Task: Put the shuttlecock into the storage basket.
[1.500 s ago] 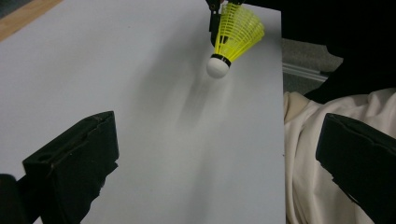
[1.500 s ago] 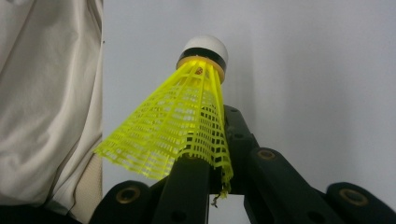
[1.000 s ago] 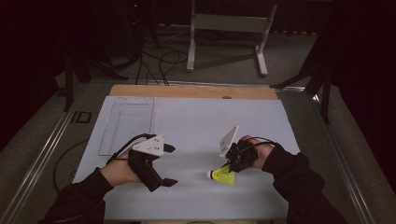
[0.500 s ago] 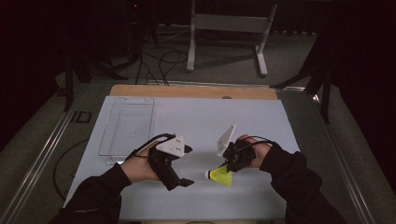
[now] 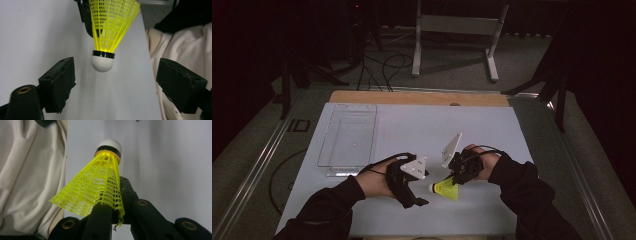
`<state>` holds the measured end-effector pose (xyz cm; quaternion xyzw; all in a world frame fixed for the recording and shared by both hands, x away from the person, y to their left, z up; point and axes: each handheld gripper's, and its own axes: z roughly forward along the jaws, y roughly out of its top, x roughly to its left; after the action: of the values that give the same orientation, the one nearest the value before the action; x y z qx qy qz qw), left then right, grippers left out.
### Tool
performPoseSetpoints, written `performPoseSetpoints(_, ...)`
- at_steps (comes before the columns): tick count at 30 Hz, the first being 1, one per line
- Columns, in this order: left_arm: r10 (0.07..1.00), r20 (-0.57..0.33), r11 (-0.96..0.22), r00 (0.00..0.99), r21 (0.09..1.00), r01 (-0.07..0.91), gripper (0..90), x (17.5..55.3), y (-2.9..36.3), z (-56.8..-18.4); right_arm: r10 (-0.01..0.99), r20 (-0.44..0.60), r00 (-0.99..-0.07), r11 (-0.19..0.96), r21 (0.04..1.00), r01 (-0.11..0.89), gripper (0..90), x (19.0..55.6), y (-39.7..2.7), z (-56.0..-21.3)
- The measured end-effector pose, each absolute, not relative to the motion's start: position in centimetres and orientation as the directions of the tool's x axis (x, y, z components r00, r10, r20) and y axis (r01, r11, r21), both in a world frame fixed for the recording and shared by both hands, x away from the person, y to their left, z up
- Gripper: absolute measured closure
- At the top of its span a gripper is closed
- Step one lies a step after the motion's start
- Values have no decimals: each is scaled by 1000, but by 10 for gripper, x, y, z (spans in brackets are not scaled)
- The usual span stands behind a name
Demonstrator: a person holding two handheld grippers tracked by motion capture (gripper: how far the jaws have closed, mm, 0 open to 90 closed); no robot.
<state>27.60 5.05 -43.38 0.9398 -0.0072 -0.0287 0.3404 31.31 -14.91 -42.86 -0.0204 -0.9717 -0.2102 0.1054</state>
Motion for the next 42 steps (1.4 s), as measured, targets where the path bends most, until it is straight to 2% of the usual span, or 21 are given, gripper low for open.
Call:
performPoseSetpoints(6, -29, -20, -785, 999, 619, -10, 259, 276, 42, -440, 2, 222, -975, 908, 407, 95, 894, 314, -148, -428)
performPoseSetpoints(16, -60, 31, -807, 998, 587, -67, 506, 274, 30, -444, 7, 233, -972, 910, 402, 103, 894, 313, -147, -429)
performPoseSetpoints(26, -61, 49, -821, 997, 566, -79, 635, 275, 27, -446, 30, 249, -968, 911, 392, 129, 893, 313, -146, -429)
performPoseSetpoints(34, -95, 51, -827, 994, 552, -107, 657, 275, 28, -446, 14, 240, -971, 914, 391, 110, 887, 312, -143, -431)
performPoseSetpoints(39, -104, 34, -828, 994, 551, -106, 659, 276, 29, -444, 17, 226, -974, 908, 405, 109, 821, 310, -143, -430)
performPoseSetpoints(42, -107, 29, -837, 994, 537, -105, 659, 277, 31, -443, 54, 194, -980, 908, 400, 129, 672, 308, -144, -430)
